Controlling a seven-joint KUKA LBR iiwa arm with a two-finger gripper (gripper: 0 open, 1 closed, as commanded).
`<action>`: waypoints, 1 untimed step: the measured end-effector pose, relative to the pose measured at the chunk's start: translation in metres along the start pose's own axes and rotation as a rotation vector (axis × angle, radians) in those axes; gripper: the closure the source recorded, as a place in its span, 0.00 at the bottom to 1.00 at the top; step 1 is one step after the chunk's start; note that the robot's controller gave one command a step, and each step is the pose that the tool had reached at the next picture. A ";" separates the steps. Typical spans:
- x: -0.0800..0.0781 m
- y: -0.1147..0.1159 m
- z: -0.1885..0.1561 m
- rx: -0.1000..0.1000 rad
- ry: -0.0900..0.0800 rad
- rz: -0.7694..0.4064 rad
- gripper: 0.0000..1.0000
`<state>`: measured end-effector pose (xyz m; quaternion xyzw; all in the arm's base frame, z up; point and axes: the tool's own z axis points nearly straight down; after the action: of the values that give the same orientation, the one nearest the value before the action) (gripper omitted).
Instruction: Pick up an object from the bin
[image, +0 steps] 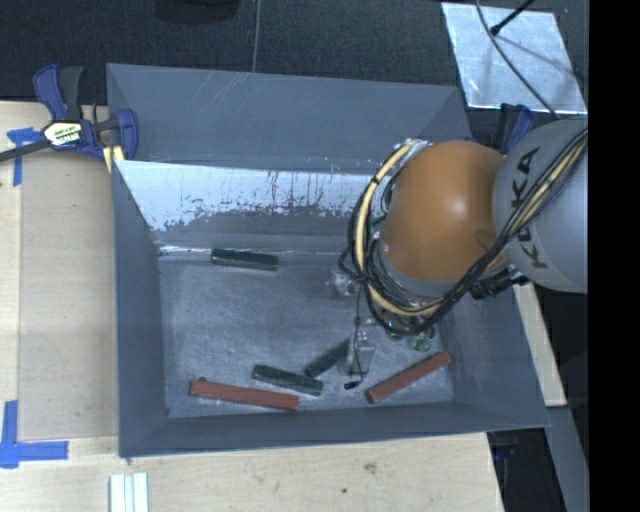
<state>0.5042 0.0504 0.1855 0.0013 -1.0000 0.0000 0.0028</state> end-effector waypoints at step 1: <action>0.003 -0.014 0.116 0.000 -0.007 -0.019 0.00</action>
Offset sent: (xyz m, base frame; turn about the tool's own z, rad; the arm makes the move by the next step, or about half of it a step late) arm -0.0042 -0.0134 -0.1155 -0.0207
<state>0.5004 0.0366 0.0699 0.0110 -0.9999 0.0000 -0.0010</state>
